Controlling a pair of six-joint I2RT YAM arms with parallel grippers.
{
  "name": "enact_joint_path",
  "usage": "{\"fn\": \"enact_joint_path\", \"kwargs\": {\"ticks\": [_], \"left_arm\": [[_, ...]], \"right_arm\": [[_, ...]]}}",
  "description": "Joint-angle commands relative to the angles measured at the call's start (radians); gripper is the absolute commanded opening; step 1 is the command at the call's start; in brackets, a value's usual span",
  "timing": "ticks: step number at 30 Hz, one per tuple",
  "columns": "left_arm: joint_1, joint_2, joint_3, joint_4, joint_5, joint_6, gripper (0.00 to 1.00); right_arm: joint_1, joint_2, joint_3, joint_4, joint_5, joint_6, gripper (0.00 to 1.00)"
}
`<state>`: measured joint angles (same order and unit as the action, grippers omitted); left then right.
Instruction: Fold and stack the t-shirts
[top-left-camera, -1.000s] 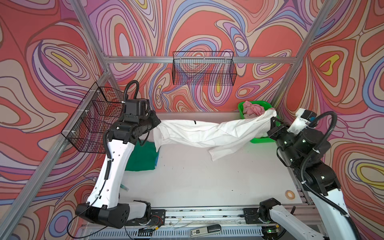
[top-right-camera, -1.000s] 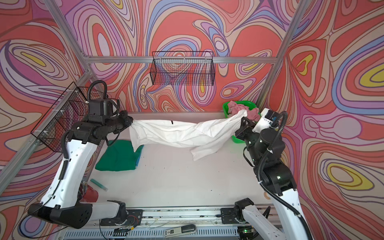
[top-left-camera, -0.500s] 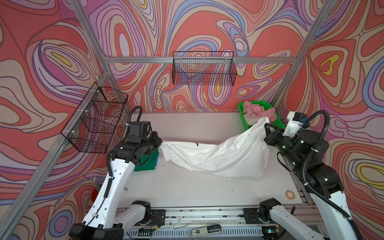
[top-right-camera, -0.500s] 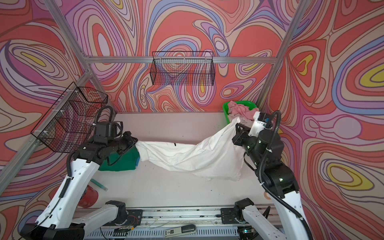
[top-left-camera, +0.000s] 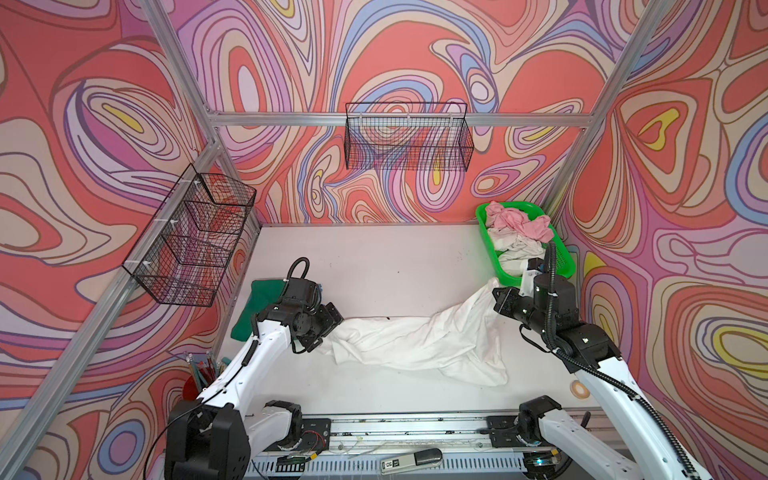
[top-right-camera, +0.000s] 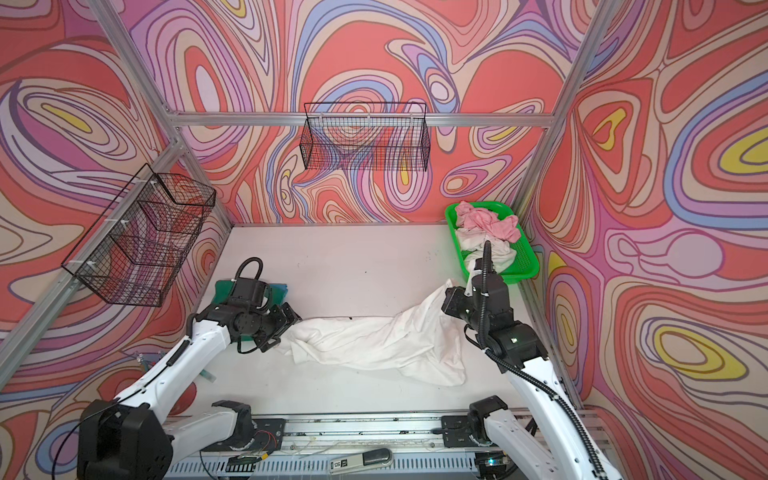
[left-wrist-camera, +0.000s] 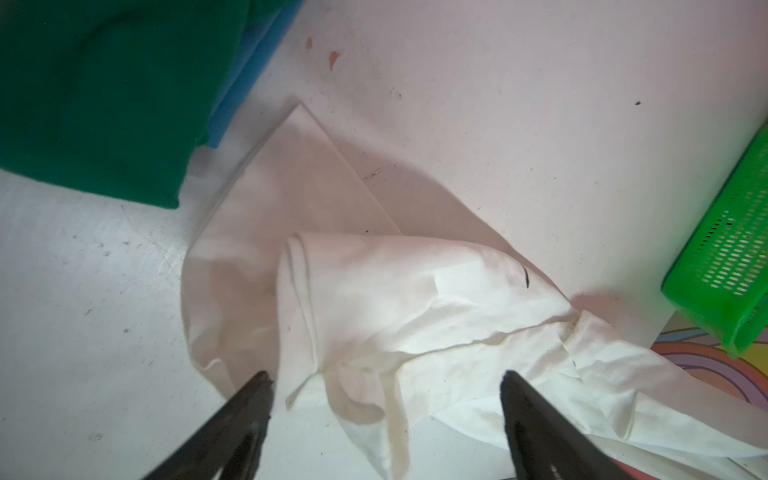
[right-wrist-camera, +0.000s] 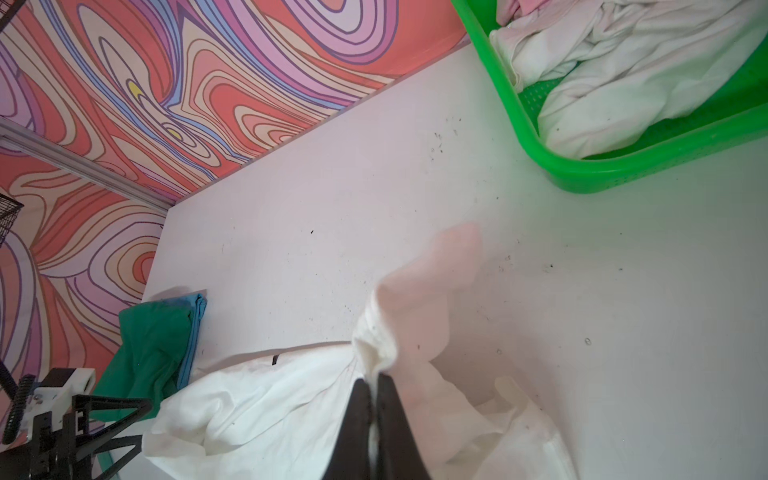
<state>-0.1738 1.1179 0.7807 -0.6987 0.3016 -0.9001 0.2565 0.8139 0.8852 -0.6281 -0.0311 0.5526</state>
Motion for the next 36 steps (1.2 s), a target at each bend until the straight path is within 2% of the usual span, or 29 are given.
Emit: {"fn": "enact_joint_path", "kwargs": {"ticks": [1,3,6,8,10,14,18,21,24,30,36], "left_arm": [[-0.013,-0.109,-0.049,-0.075,-0.014,-0.048,1.0],[-0.039,-0.193,-0.082,-0.105,-0.035,-0.086,1.0],[-0.135,-0.291,-0.124,-0.131,-0.095,-0.152,0.96],[-0.201,-0.32,-0.154,-0.127,-0.13,-0.176,0.92],[-0.224,-0.32,-0.17,-0.144,-0.179,-0.169,0.91],[-0.224,-0.284,-0.189,-0.142,-0.187,-0.171,0.93],[-0.225,-0.273,-0.232,-0.12,-0.19,-0.236,0.94],[-0.224,-0.263,-0.247,-0.042,-0.199,-0.271,0.94],[-0.222,-0.185,-0.228,0.019,-0.207,-0.27,0.92],[-0.195,-0.061,-0.209,0.111,-0.219,-0.234,0.75],[-0.187,0.015,-0.195,0.165,-0.229,-0.214,0.71]], "right_arm": [[-0.003,0.007,-0.024,0.041,-0.019,0.009,0.0],[-0.003,0.017,-0.032,0.052,-0.023,0.005,0.0],[-0.003,0.033,-0.035,0.068,-0.026,0.004,0.0],[-0.003,0.041,-0.035,0.077,-0.029,0.004,0.0],[-0.003,0.044,-0.037,0.086,-0.034,0.007,0.0],[-0.002,0.047,-0.034,0.085,-0.042,0.009,0.0],[-0.002,0.038,-0.035,0.076,-0.04,0.003,0.0],[-0.003,0.032,-0.044,0.076,-0.041,0.003,0.0],[-0.003,0.033,-0.049,0.08,-0.05,0.007,0.0],[-0.003,0.017,-0.048,0.06,-0.049,-0.002,0.0],[-0.003,0.003,-0.061,0.062,-0.06,0.001,0.0]]}}
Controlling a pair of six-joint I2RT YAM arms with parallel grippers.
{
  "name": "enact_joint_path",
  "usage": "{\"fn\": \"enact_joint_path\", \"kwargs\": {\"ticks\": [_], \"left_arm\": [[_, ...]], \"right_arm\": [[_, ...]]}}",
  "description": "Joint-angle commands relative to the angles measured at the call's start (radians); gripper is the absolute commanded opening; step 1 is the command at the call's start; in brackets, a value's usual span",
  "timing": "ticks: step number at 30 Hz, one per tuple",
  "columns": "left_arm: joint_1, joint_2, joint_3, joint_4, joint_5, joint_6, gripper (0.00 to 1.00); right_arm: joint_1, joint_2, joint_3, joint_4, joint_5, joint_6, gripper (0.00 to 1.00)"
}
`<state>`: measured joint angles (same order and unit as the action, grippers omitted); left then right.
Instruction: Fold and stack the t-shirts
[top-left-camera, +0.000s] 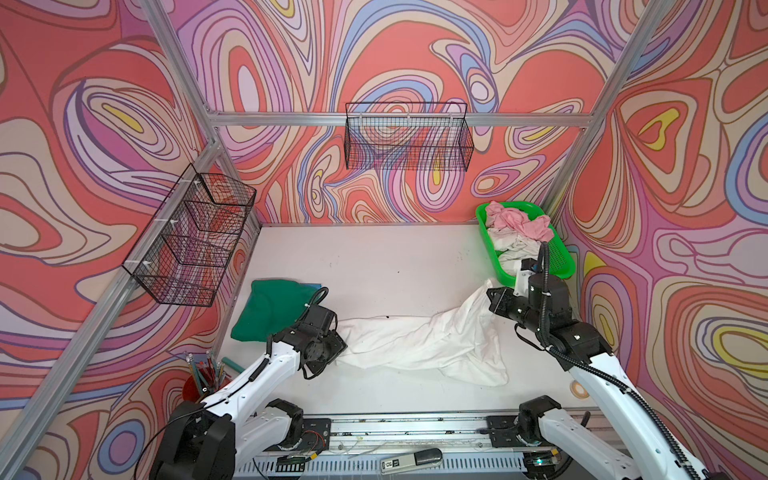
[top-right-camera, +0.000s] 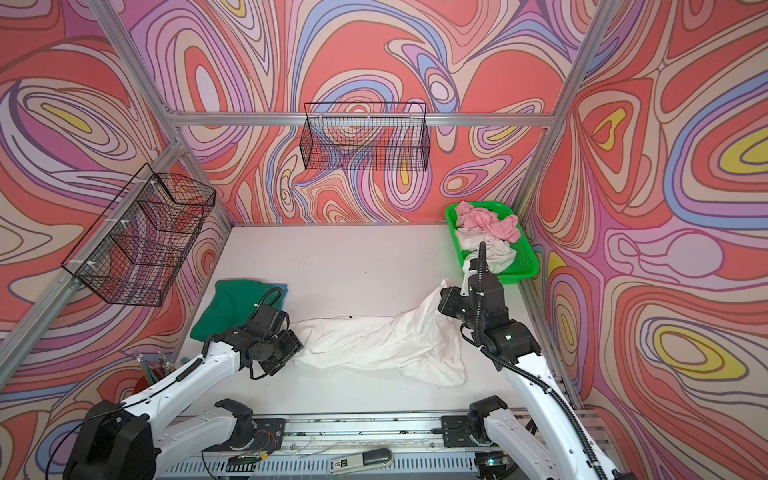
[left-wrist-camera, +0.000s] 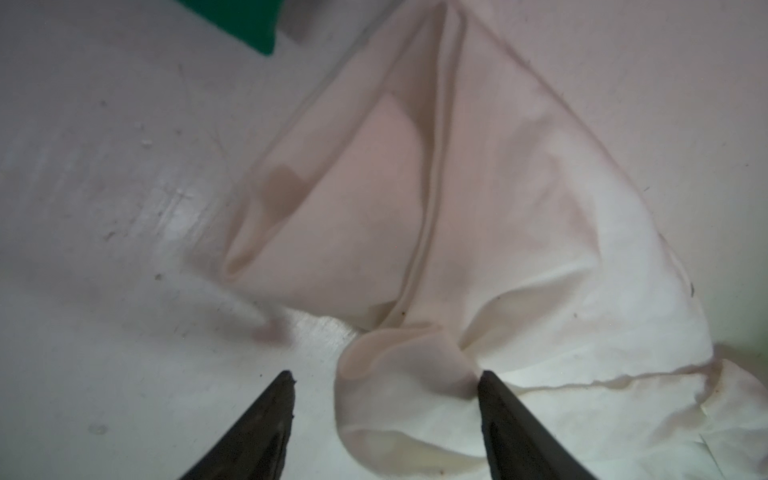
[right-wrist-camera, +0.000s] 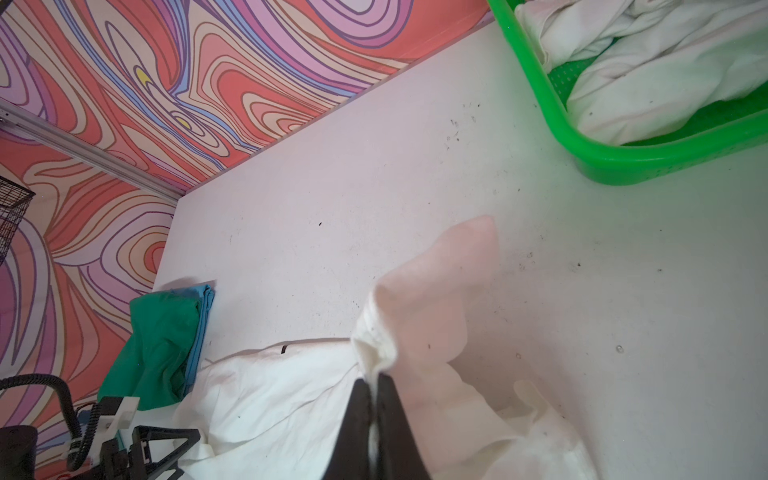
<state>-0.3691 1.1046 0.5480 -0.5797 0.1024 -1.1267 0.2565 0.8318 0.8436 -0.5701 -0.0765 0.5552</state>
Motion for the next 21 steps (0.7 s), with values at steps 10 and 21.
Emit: {"fn": "enact_joint_path", "kwargs": {"ticks": [10,21], "left_arm": [[0.013,0.048,0.097,0.011,-0.063,0.048,0.74],[0.013,0.155,0.068,0.052,0.023,0.107,0.5]], "right_arm": [[-0.003,-0.021,-0.032,0.009,-0.025,0.0,0.0],[-0.003,-0.02,-0.045,0.007,-0.028,0.005,0.0]]}}
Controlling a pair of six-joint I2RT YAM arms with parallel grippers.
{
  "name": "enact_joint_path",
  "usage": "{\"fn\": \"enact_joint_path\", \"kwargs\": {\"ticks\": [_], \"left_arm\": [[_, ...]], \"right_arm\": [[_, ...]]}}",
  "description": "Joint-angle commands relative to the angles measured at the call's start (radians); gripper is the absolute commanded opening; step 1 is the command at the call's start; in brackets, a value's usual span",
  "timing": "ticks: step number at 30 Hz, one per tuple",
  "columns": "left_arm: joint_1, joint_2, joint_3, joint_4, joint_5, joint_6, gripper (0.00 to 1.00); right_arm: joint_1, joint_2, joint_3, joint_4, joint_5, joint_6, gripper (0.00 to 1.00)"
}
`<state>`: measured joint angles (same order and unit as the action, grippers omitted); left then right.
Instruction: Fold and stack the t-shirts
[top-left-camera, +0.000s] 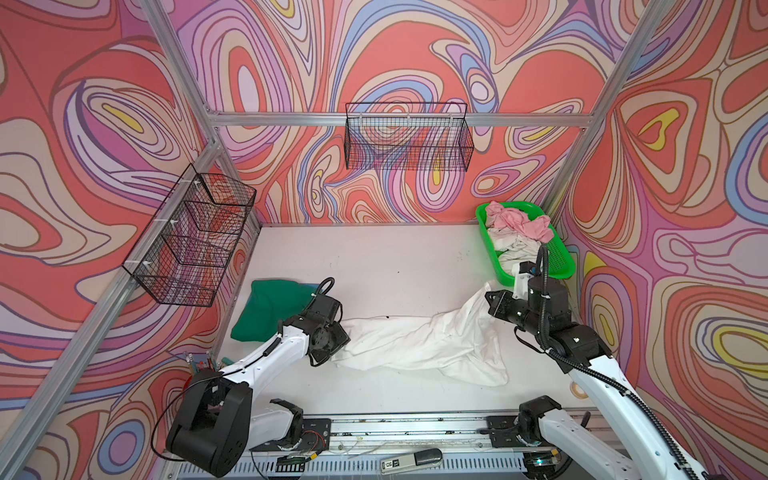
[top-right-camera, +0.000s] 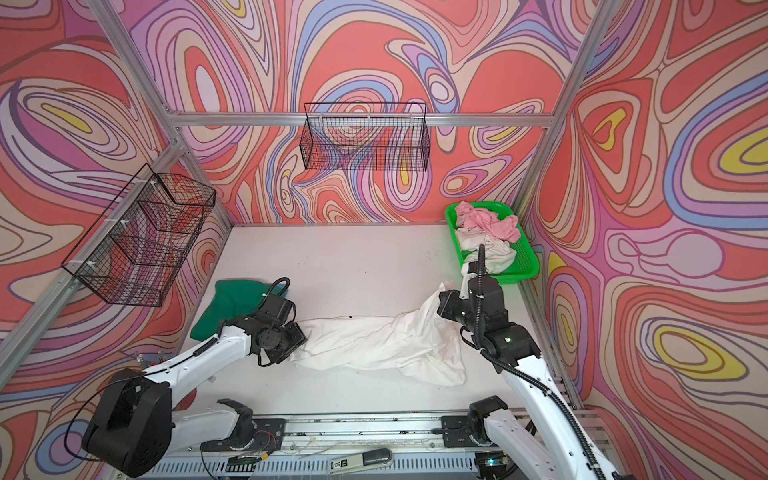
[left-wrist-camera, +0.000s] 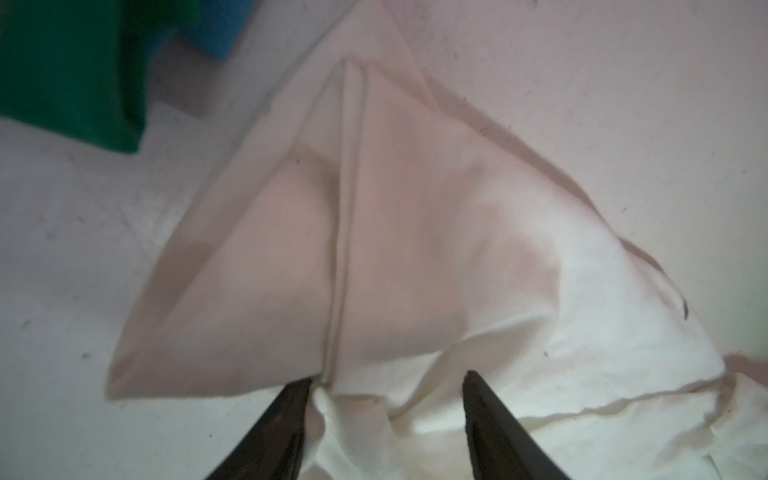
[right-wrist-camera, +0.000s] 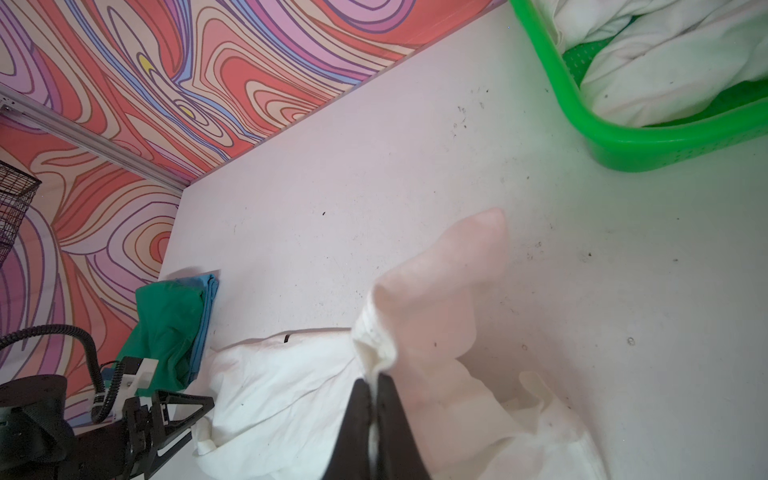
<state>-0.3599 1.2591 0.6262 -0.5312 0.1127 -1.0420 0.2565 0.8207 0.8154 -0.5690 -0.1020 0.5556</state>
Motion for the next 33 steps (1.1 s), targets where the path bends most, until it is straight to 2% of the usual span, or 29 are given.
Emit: {"fn": "enact_joint_path", "kwargs": {"ticks": [1,5,9,10,11,12,15,18,21,23,28,33], "left_arm": [[0.003,-0.005,-0.014,0.002,0.008,0.026,0.45],[0.004,-0.02,-0.013,-0.016,-0.007,0.04,0.27],[0.004,-0.032,0.003,-0.041,-0.016,0.048,0.03],[0.003,-0.038,0.009,-0.049,-0.019,0.05,0.0],[0.004,-0.045,0.018,-0.059,-0.024,0.056,0.0],[0.003,-0.052,0.03,-0.074,-0.028,0.059,0.0],[0.004,-0.081,0.063,-0.116,-0.045,0.072,0.0],[0.004,-0.11,0.085,-0.146,-0.057,0.082,0.0],[0.004,-0.125,0.096,-0.164,-0.058,0.086,0.0],[0.004,-0.13,0.099,-0.17,-0.054,0.086,0.0],[0.004,-0.139,0.114,-0.186,-0.057,0.095,0.0],[0.003,-0.15,0.124,-0.201,-0.073,0.105,0.0]], "right_arm": [[-0.003,-0.009,-0.018,0.002,0.001,0.003,0.0],[-0.002,-0.002,-0.022,-0.024,0.046,0.011,0.0],[-0.003,0.025,-0.006,-0.077,0.117,0.03,0.0],[-0.003,0.034,0.004,-0.092,0.132,0.032,0.04],[-0.002,0.04,0.014,-0.11,0.149,0.032,0.13],[-0.003,0.045,0.031,-0.136,0.177,0.033,0.27],[-0.002,0.048,0.088,-0.203,0.242,0.03,0.51],[-0.003,0.041,0.146,-0.252,0.266,0.026,0.63],[-0.002,0.047,0.203,-0.301,0.274,0.026,0.66],[-0.003,0.051,0.202,-0.293,0.226,0.038,0.67],[-0.002,0.115,0.042,-0.152,-0.04,0.114,0.68],[-0.001,0.187,-0.046,-0.043,-0.072,0.131,0.64]]}}
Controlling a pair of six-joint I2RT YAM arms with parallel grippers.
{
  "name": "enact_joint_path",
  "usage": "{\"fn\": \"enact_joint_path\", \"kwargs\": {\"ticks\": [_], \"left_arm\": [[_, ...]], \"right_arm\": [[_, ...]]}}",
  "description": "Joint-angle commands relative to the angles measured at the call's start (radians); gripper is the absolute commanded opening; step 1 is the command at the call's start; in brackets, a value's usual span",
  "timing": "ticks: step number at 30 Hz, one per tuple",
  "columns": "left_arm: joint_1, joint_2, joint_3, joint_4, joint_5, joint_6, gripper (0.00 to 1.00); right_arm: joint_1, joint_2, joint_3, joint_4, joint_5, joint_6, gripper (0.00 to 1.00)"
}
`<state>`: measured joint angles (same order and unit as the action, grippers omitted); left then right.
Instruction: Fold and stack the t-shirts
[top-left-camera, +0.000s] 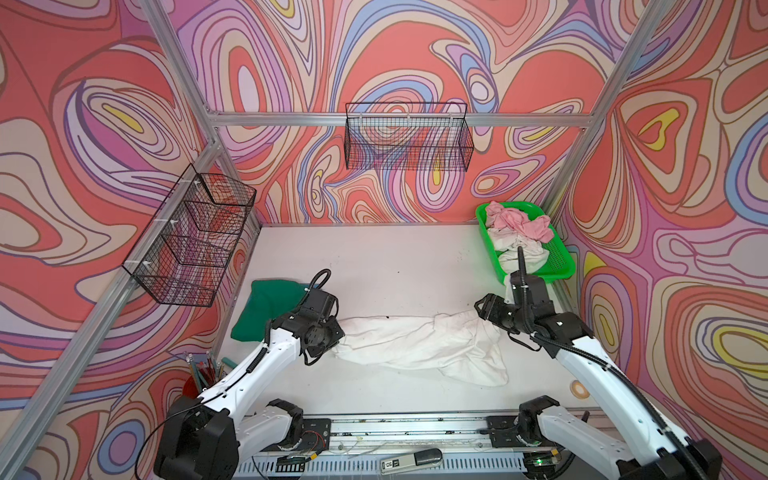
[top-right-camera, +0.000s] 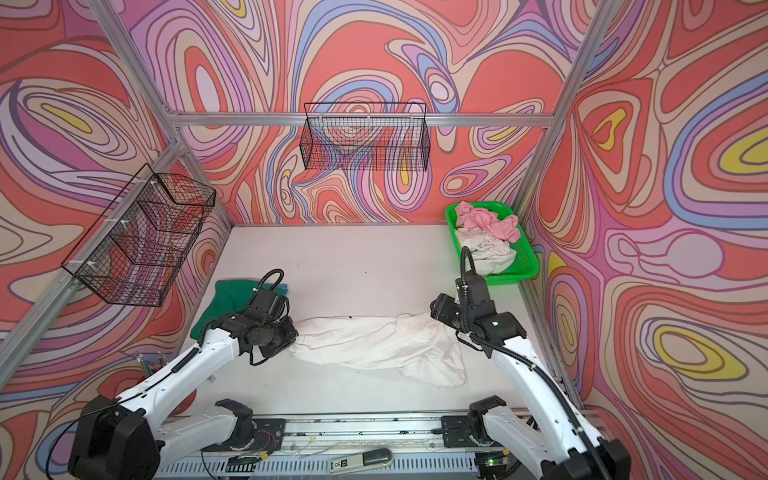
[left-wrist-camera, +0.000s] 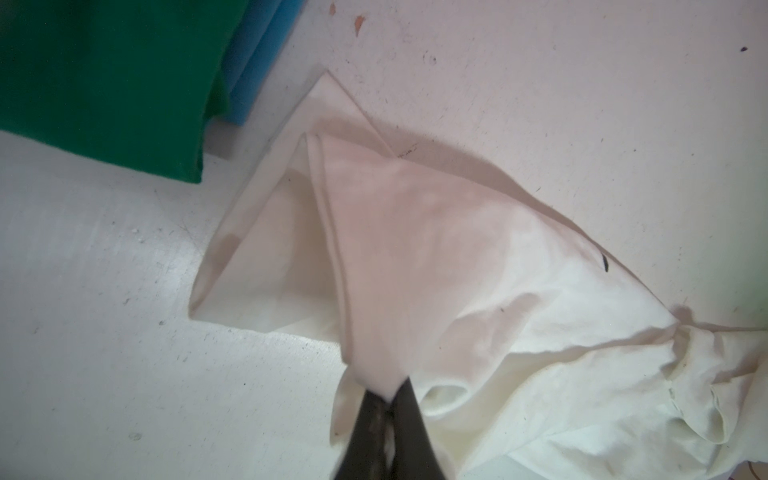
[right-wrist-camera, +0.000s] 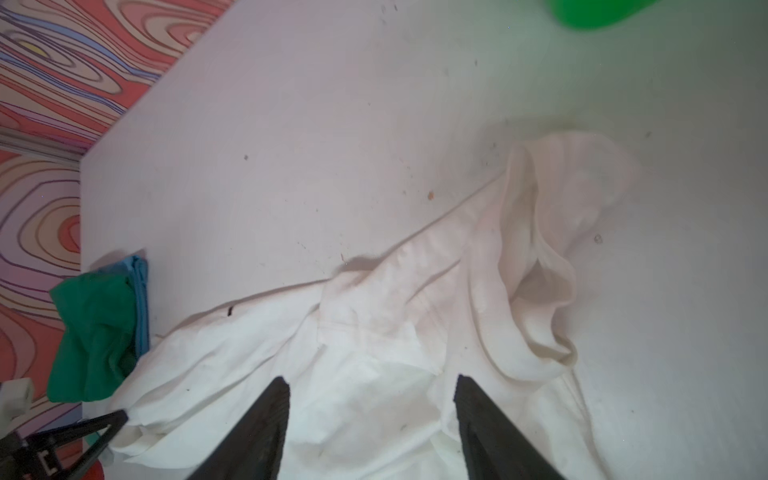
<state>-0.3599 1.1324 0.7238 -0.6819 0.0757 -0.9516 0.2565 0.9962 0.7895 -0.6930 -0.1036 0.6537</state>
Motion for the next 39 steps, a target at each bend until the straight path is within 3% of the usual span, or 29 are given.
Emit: {"fn": "enact_joint_path", "kwargs": {"ticks": [1,6,14,39], "left_arm": [[0.004,-0.027,0.025,-0.053,-0.04,0.014,0.0],[0.004,-0.039,0.019,-0.058,-0.045,0.014,0.0],[0.004,-0.055,0.0,-0.056,-0.044,0.014,0.0],[0.004,-0.057,-0.014,-0.038,-0.046,0.016,0.0]], "right_arm": [[-0.001,0.033,-0.03,0.109,-0.092,0.037,0.62],[0.076,0.164,-0.034,0.172,-0.018,0.019,0.51],[0.209,0.333,0.086,0.035,0.347,-0.042,0.46],[0.307,0.479,0.044,0.002,0.499,-0.074,0.36]]}}
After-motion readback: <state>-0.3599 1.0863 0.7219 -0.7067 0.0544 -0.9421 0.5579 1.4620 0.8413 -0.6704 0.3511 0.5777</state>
